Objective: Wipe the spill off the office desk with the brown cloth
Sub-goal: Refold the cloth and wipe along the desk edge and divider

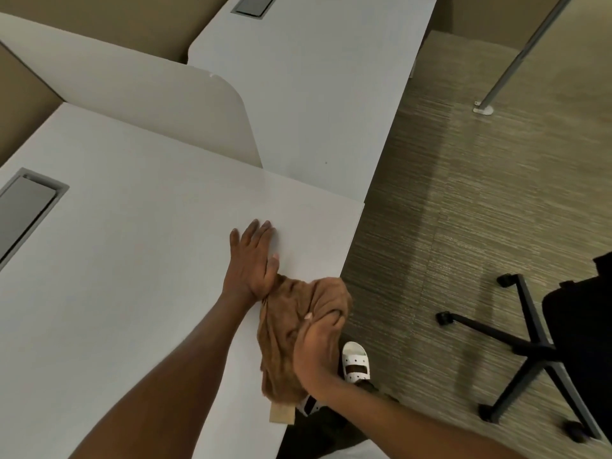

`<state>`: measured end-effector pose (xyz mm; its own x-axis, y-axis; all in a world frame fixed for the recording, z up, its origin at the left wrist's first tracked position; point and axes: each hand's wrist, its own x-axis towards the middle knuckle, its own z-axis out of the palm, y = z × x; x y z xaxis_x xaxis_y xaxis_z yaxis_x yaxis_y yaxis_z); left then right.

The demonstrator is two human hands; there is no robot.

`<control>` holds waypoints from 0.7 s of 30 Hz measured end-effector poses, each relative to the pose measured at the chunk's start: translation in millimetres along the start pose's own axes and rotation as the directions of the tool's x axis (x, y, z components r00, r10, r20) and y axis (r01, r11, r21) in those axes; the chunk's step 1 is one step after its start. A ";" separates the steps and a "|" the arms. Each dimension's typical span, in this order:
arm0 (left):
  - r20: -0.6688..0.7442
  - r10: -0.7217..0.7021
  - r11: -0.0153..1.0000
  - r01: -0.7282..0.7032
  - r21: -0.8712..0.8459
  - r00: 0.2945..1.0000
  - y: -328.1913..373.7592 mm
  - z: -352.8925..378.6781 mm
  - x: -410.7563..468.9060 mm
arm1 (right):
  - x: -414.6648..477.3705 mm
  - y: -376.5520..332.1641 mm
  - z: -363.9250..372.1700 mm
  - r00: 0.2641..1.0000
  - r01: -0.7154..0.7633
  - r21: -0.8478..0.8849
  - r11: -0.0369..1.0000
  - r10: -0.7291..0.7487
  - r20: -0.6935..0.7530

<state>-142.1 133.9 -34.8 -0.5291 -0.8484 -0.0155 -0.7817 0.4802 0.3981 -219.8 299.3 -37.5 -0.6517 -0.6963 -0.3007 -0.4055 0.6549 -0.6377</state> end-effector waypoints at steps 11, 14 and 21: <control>0.016 -0.018 1.000 0.018 0.016 1.000 1.1 -1.4 0.8 | 74.3 -11.2 -10.9 0.997 -0.057 0.244 0.968 0.068 -0.037; 0.059 -0.039 0.998 0.036 0.048 0.997 2.1 -2.1 2.2 | 110.1 -15.0 -20.8 0.997 -0.045 0.285 0.958 0.059 -0.039; -0.037 -0.183 0.975 0.187 0.122 0.982 21.3 -3.5 28.0 | 180.4 -17.7 -76.7 0.988 0.145 0.394 0.908 -0.155 -0.007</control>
<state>-172.5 119.5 -23.5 -0.3640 -0.9298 -0.0539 -0.9010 0.3369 0.2734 -379.3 184.6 -26.1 -0.5851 -0.7875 -0.1937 -0.2101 0.3779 -0.9017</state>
